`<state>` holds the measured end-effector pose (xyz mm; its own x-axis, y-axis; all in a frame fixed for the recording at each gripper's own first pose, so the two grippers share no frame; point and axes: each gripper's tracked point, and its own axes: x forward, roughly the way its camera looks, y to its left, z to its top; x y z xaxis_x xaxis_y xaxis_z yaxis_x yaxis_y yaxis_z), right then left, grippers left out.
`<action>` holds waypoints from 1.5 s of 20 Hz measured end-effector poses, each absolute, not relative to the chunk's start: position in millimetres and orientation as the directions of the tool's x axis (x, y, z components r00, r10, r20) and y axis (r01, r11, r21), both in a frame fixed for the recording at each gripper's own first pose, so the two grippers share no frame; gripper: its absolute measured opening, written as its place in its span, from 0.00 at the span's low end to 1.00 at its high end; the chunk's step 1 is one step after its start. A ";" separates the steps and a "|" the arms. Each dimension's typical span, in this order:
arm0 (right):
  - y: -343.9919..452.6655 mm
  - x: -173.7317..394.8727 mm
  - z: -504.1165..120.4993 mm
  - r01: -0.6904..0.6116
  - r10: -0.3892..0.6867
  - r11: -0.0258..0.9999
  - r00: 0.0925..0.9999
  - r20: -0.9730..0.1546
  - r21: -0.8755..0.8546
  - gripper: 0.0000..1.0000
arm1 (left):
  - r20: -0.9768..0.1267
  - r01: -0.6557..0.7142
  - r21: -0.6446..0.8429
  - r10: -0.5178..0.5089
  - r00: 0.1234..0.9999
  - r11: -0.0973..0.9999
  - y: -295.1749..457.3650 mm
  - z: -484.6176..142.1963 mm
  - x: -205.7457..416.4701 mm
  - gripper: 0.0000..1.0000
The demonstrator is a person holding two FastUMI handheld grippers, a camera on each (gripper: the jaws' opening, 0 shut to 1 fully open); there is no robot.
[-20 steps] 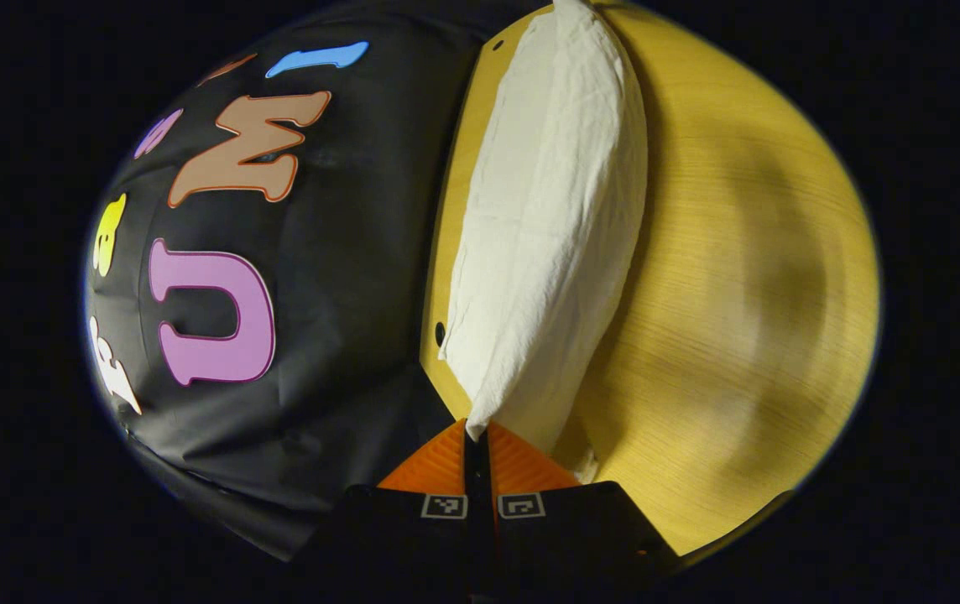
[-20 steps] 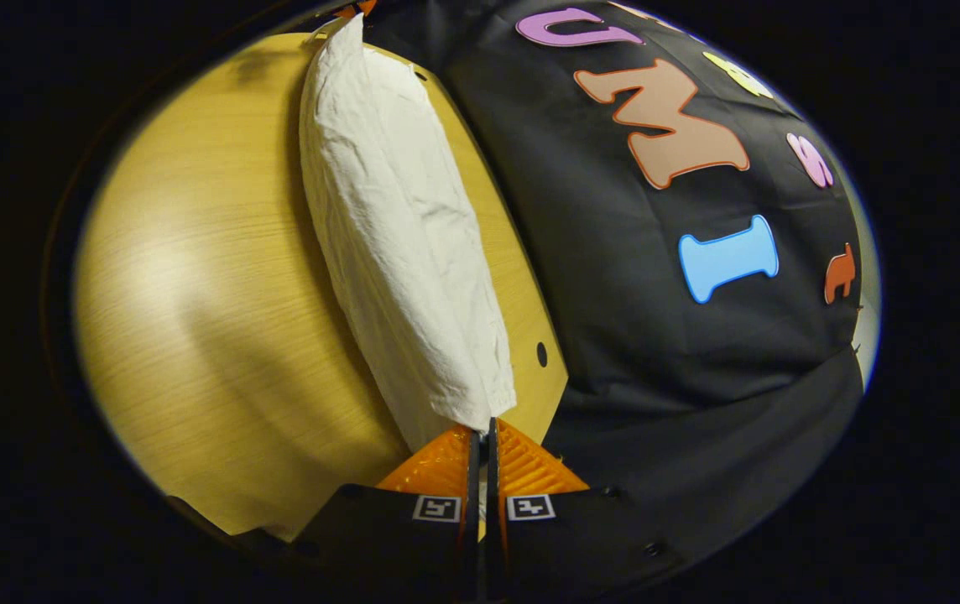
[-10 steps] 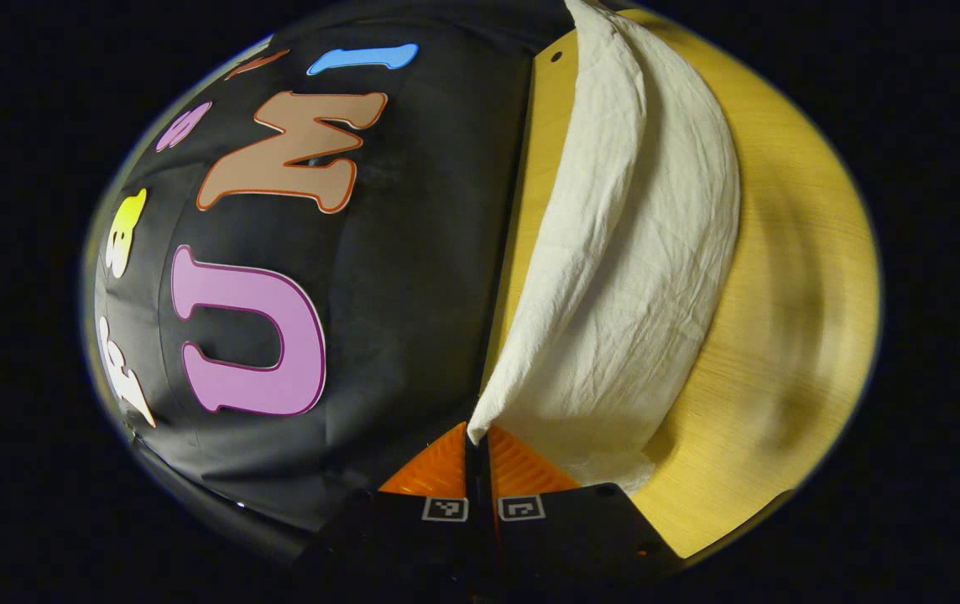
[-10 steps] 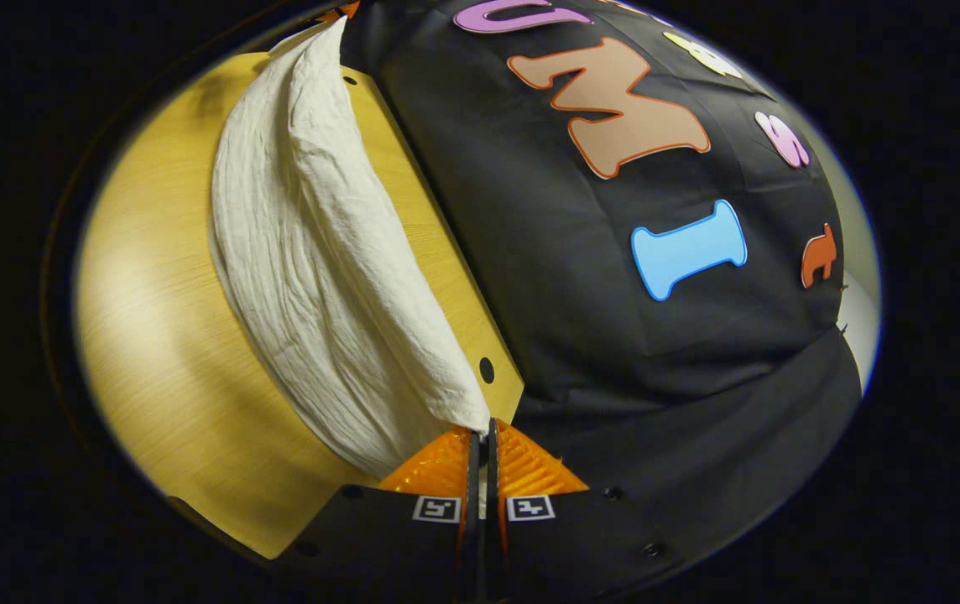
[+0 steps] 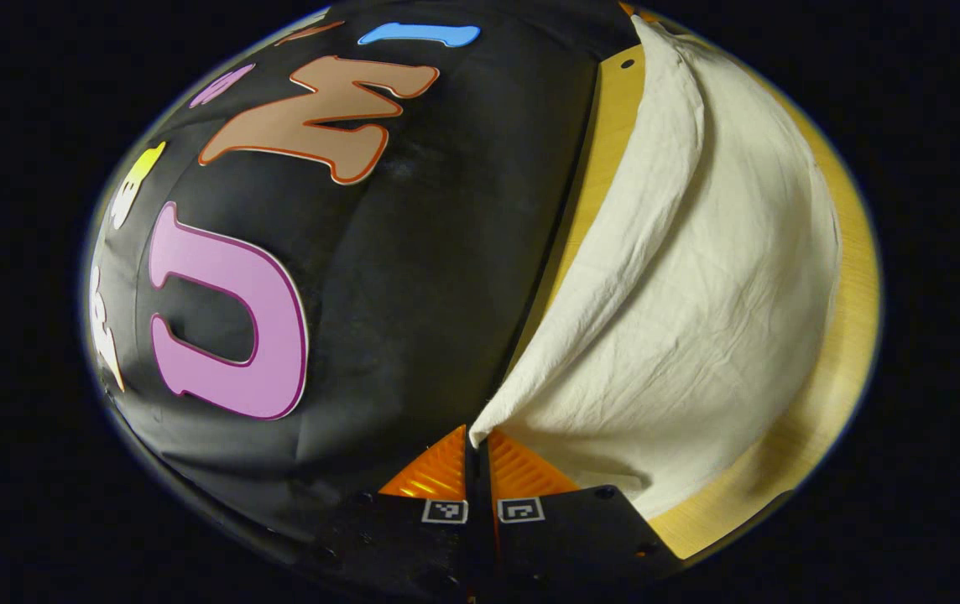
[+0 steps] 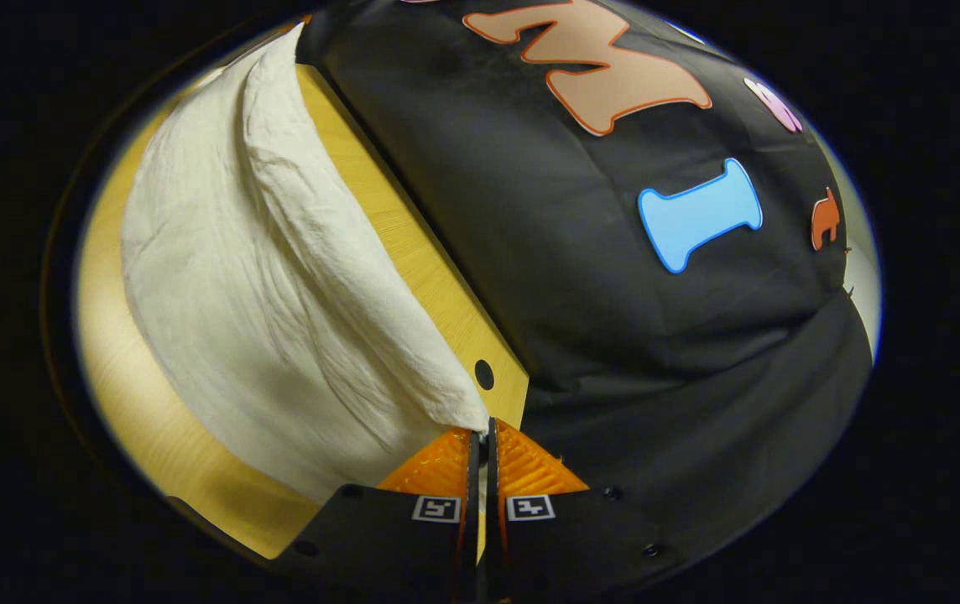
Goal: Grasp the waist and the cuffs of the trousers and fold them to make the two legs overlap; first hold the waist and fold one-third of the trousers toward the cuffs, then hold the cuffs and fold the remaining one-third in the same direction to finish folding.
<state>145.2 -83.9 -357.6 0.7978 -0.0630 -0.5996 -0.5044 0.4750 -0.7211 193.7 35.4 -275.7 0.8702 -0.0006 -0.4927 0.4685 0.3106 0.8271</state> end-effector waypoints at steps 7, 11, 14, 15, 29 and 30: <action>-73.8 164.7 -410.6 -0.494 -0.156 0.534 0.740 -0.654 -0.686 0.06 | -0.559 0.552 0.789 -0.059 0.827 0.268 24.5 -344.6 219.3 0.00; -68.6 155.6 -405.1 -0.415 -0.179 0.669 0.715 -0.676 -0.616 0.69 | -0.567 0.572 0.720 -0.141 0.812 0.393 20.0 -357.0 210.1 0.47; -77.8 143.1 -389.0 -0.294 -0.192 0.782 0.725 -0.662 -0.549 1.00 | -0.531 0.519 0.684 -0.138 0.836 0.513 21.6 -345.3 195.0 1.00; -83.0 137.8 -384.5 -0.252 -0.197 0.815 0.726 -0.659 -0.522 1.00 | -0.527 0.502 0.664 -0.129 0.840 0.554 20.9 -341.5 188.6 0.94; -154.9 77.3 -421.7 0.230 -0.112 0.973 0.590 -0.799 0.034 0.99 | -0.434 0.271 0.291 -0.126 0.892 0.918 -44.0 -230.3 100.0 0.95; -152.4 75.5 -426.1 0.268 -0.097 0.960 0.580 -0.808 0.076 0.96 | -0.426 0.266 0.276 -0.130 0.895 0.924 -44.5 -226.0 103.7 0.95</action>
